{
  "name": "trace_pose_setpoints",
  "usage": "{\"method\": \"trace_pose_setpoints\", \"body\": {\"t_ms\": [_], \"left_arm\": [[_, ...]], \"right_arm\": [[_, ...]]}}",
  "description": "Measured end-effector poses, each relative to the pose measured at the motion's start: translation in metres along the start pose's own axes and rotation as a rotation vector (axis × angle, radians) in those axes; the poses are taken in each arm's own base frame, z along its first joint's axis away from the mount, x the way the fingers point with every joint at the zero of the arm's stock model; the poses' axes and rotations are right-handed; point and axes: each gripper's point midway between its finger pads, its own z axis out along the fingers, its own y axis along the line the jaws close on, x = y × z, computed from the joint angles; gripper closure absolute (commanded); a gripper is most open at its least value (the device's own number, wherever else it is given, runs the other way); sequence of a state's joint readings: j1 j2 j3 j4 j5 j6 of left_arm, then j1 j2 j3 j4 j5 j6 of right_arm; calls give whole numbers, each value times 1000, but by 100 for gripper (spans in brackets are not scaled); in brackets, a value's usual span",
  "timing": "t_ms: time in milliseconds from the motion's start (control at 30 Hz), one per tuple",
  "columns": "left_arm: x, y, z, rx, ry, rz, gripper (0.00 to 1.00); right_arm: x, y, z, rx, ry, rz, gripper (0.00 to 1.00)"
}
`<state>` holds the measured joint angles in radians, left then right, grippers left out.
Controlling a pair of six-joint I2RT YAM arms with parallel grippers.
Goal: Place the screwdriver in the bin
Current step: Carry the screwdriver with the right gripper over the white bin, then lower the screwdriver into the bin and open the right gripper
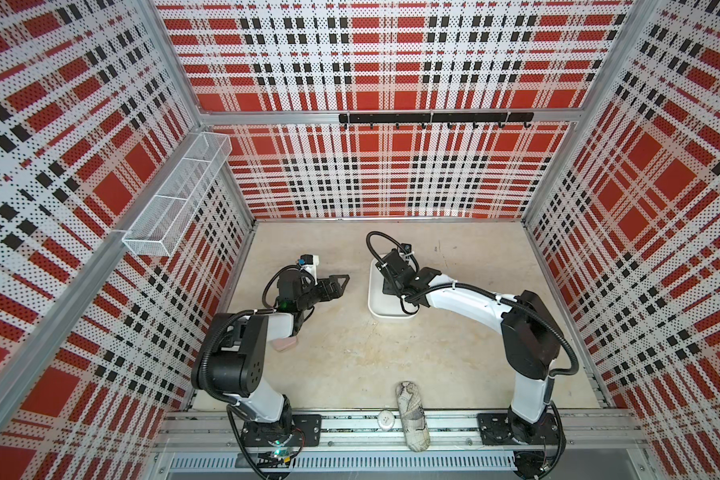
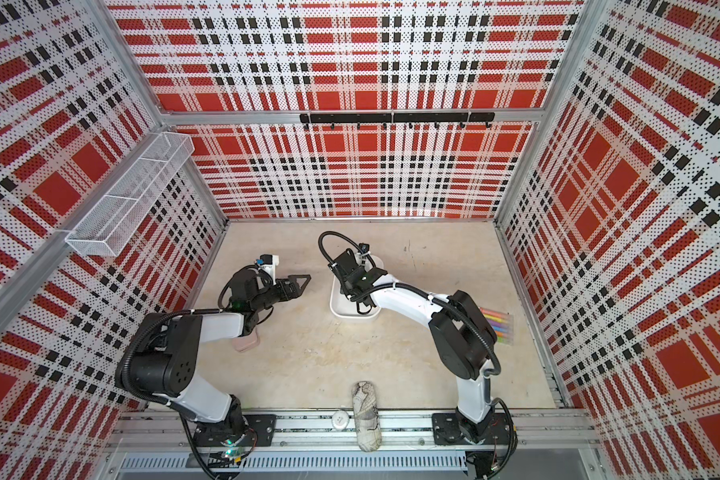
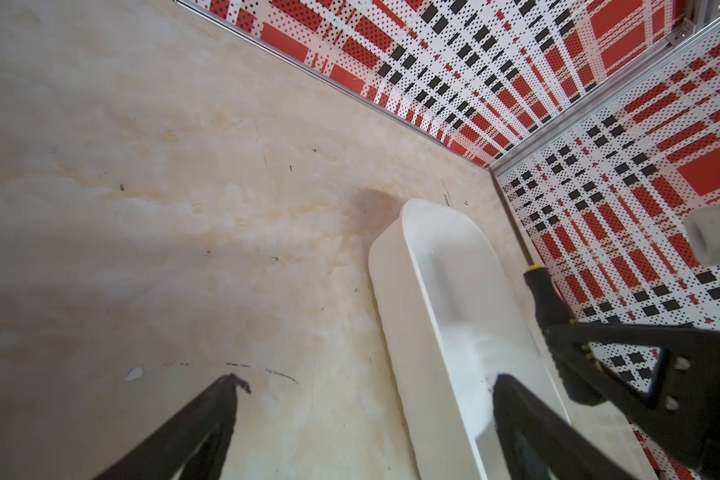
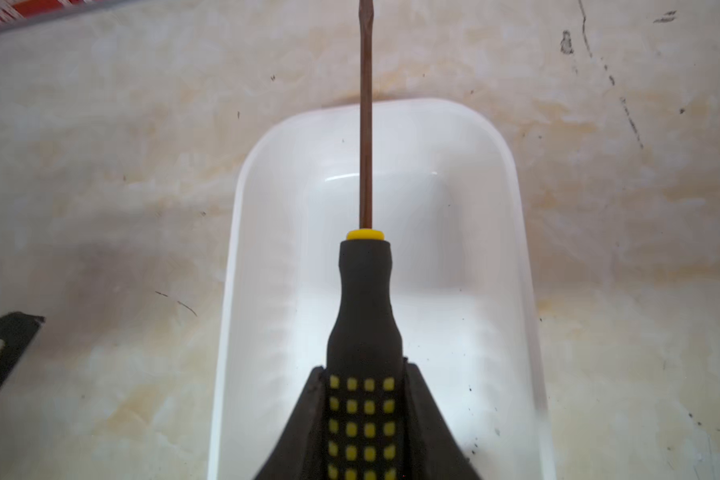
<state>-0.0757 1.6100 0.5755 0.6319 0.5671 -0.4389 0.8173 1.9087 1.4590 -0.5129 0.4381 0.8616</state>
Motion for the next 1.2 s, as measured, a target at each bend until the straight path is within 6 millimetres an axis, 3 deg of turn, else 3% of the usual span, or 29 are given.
{"method": "trace_pose_setpoints", "body": {"t_ms": [1033, 1067, 1133, 1200], "left_arm": [[4, 7, 0, -35, 16, 20, 2], [4, 7, 0, -35, 17, 21, 2], [4, 7, 0, -36, 18, 21, 2], [4, 7, 0, -36, 18, 22, 2]], "right_arm": [[73, -19, 50, 96, 181, -38, 100], [73, -19, 50, 96, 181, -37, 97], [72, -18, 50, 91, 179, -35, 78], [72, -17, 51, 86, 179, -34, 72]]}}
